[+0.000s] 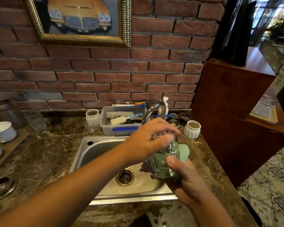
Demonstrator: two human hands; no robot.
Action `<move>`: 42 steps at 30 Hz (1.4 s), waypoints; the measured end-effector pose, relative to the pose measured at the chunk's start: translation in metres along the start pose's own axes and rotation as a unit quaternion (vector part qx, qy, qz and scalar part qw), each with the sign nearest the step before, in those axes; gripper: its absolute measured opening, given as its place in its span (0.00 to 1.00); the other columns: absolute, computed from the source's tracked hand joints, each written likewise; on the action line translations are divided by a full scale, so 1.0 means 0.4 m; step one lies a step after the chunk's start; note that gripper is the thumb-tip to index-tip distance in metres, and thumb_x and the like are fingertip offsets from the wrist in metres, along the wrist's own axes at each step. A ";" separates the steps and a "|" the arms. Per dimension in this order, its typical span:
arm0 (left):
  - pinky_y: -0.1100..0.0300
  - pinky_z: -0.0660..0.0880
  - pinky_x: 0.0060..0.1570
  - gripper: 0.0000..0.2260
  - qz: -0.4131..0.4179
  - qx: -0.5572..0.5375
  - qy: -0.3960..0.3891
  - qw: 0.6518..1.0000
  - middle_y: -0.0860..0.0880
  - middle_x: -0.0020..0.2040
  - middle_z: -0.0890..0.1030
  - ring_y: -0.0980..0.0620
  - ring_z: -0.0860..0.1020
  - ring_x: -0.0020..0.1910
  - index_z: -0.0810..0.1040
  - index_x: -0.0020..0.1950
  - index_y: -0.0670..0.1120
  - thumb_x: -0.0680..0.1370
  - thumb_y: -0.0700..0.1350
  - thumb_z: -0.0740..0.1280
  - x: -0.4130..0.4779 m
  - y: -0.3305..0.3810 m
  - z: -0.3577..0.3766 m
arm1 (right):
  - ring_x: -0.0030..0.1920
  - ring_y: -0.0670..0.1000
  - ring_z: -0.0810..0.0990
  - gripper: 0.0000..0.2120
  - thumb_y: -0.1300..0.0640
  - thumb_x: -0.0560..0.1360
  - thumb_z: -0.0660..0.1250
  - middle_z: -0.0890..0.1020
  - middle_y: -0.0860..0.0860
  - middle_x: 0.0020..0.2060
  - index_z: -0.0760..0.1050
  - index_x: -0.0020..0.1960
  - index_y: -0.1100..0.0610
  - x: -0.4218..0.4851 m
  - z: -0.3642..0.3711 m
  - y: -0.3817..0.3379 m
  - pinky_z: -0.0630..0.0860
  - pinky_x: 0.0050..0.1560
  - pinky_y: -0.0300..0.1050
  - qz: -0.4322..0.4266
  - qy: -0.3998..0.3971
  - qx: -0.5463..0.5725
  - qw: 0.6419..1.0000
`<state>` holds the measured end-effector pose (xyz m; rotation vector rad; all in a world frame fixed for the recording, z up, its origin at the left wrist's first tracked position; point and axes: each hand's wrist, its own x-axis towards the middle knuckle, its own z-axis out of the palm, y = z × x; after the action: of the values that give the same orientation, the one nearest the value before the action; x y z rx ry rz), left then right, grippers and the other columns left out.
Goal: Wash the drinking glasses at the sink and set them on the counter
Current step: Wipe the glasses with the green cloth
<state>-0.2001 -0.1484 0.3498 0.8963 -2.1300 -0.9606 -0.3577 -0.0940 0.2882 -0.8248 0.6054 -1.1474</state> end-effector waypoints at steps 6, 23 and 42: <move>0.64 0.72 0.47 0.20 -0.071 -0.008 0.063 0.995 0.56 0.52 0.77 0.65 0.76 0.49 0.79 0.61 0.55 0.73 0.62 0.62 0.032 0.005 0.012 | 0.56 0.48 0.85 0.33 0.52 0.62 0.78 0.85 0.48 0.56 0.73 0.66 0.48 0.026 0.014 -0.023 0.83 0.54 0.46 -0.158 0.099 -0.329 0.926; 0.55 0.79 0.51 0.16 0.053 -0.092 0.104 0.989 0.50 0.49 0.84 0.52 0.81 0.50 0.84 0.53 0.45 0.73 0.52 0.65 -0.003 0.060 0.004 | 0.51 0.65 0.86 0.35 0.56 0.53 0.87 0.85 0.63 0.52 0.82 0.59 0.58 0.000 0.031 -0.067 0.84 0.43 0.56 0.034 -0.062 0.054 0.996; 0.57 0.80 0.43 0.10 -0.117 -0.035 0.151 0.981 0.52 0.43 0.83 0.55 0.81 0.44 0.82 0.50 0.52 0.76 0.56 0.68 0.045 -0.003 0.031 | 0.56 0.33 0.80 0.42 0.45 0.59 0.78 0.80 0.32 0.57 0.65 0.70 0.40 0.036 0.038 -0.025 0.75 0.49 0.25 -0.203 0.158 -0.454 0.853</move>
<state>-0.2194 -0.1584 0.3470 1.1951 -1.7529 -0.9393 -0.3467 -0.1056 0.3048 -1.6439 1.3482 -1.3922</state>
